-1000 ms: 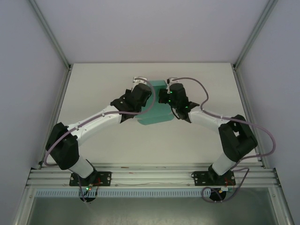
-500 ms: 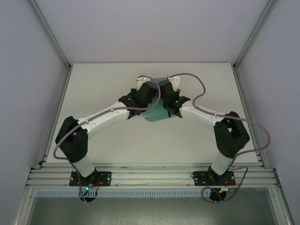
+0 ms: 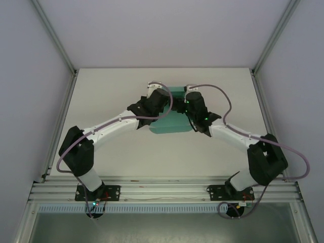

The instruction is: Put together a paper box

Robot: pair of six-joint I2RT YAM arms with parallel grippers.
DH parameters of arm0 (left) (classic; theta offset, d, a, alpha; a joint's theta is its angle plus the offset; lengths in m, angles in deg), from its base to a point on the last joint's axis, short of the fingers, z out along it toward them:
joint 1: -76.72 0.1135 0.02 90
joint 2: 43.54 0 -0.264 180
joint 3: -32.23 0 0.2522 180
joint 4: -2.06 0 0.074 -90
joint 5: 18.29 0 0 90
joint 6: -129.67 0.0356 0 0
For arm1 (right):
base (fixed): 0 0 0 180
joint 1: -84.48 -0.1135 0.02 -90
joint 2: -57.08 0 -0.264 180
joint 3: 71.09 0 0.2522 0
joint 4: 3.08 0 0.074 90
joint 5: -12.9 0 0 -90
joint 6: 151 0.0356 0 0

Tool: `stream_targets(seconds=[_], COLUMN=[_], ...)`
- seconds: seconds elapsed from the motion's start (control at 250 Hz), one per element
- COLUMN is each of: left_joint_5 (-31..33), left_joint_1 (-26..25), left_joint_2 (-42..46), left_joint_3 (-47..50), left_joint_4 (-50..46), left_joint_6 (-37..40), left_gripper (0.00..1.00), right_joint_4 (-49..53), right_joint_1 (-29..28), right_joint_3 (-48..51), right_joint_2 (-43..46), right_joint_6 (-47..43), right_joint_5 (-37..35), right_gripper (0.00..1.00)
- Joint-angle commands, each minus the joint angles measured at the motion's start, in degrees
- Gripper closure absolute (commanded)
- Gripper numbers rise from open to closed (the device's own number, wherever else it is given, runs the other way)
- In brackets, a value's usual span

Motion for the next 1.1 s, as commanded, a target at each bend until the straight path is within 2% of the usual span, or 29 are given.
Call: stream_targets(seconds=[0.0, 0.044, 0.128, 0.216, 0.34, 0.508, 0.612, 0.735, 0.815, 0.883, 1.099], left_joint_5=[-0.6, -0.8, -2.8, -12.7, -24.5, -28.6, -24.9, -21.1, -16.7, -15.6, -12.3], left_joint_1=[0.6, 0.8, 1.5, 2.7, 3.5, 0.7, -0.5, -1.0, -1.3, -1.3, -1.4], left_joint_2=[2.9, 3.2, 4.1, 4.6, 3.8, -0.1, -5.5, -14.7, -21.5, -26.0, -32.5], left_joint_3=[1.0, 1.2, 2.1, 2.4, -0.3, -2.7, -7.6, -14.9, -18.9, -21.7, -24.2], left_joint_4=[0.3, 0.1, 0.1, -2.3, -13.7, -30.0, -37.3, -43.0, -44.0, -44.4, -38.2], left_joint_6=[0.9, 1.3, 3.6, 12.0, 24.5, 39.0, 42.1, 44.2, 44.8, 45.5, 49.0], left_gripper=[1.00, 1.00, 1.00, 1.00, 1.00, 1.00, 1.00, 1.00, 1.00, 1.00, 1.00], right_joint_4=[-0.9, 0.0, 2.4, 5.6, 12.0, 22.3, 27.6, 29.2, 29.2, 28.5, 27.1], right_joint_1=[0.0, 0.0, 0.2, 0.9, 3.4, 8.0, 10.3, 11.4, 12.0, 12.4, 13.6], right_joint_3=[2.2, 2.9, 4.4, 6.3, 9.3, 12.3, 12.3, 12.6, 12.8, 12.9, 12.5], right_joint_2=[4.7, 6.4, 10.0, 15.5, 25.7, 36.8, 39.5, 39.0, 37.8, 36.9, 35.2], right_joint_6=[-1.9, -2.1, -1.8, -0.4, 0.7, 2.2, 2.8, 2.7, 2.9, 3.0, 2.7], right_joint_5=[2.7, 1.4, -1.8, -5.2, -8.1, -11.8, -10.7, -9.0, -8.1, -7.4, -5.5], right_gripper=[0.08, 0.00, 0.00, 0.00, 0.00, 0.00, 0.00, 0.00, 0.00, 0.00, 0.00])
